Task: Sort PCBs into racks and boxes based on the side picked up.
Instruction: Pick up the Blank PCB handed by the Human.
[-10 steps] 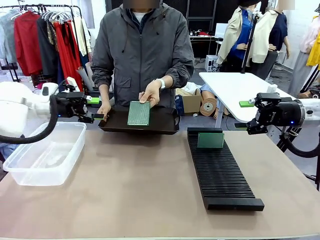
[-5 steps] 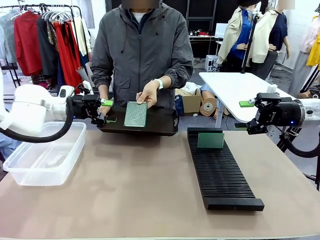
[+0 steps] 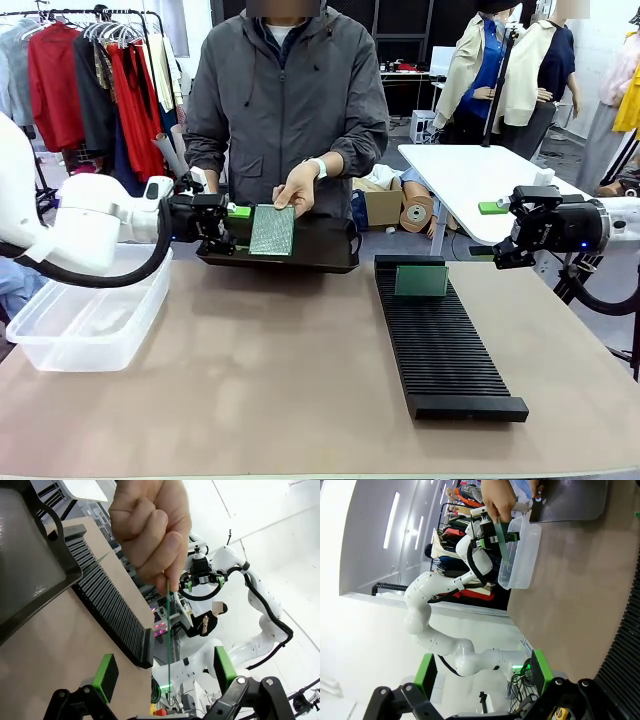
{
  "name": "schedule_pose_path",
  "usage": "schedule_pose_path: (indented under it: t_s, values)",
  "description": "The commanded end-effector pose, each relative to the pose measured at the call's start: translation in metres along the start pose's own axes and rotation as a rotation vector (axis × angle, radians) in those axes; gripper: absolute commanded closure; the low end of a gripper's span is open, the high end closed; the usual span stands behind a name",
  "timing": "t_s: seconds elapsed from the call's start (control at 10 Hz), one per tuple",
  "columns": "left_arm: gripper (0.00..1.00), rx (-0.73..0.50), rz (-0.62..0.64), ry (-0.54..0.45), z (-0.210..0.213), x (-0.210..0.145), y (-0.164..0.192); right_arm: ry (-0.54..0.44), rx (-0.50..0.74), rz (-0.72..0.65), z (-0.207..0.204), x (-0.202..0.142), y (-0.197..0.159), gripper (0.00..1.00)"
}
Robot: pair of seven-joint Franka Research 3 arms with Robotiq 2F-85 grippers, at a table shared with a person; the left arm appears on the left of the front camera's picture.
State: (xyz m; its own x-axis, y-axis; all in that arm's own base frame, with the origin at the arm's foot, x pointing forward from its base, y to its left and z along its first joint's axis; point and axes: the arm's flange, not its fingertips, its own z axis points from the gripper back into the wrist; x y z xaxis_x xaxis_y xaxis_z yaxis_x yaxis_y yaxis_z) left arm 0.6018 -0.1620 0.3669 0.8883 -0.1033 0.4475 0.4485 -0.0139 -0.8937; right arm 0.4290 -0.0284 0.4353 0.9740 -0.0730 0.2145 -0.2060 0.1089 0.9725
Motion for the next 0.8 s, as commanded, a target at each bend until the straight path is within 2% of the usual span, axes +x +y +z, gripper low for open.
schedule_pose_path:
  t_s: [0.0, 0.4, 0.7]
  values:
    - [0.00, -0.008, -0.005, -0.021, -0.005, 0.011, 0.007, 0.001, 0.007, 0.003, 0.000, 0.000, 0.002, 0.00]
    - [0.00, -0.053, 0.013, -0.011, -0.025, 0.014, 0.013, 0.001, 0.007, 0.003, 0.000, 0.000, 0.002, 0.00]
    - [0.00, -0.036, 0.020, -0.054, -0.033, 0.012, 0.018, 0.001, 0.007, 0.003, 0.000, 0.000, 0.002, 0.00]
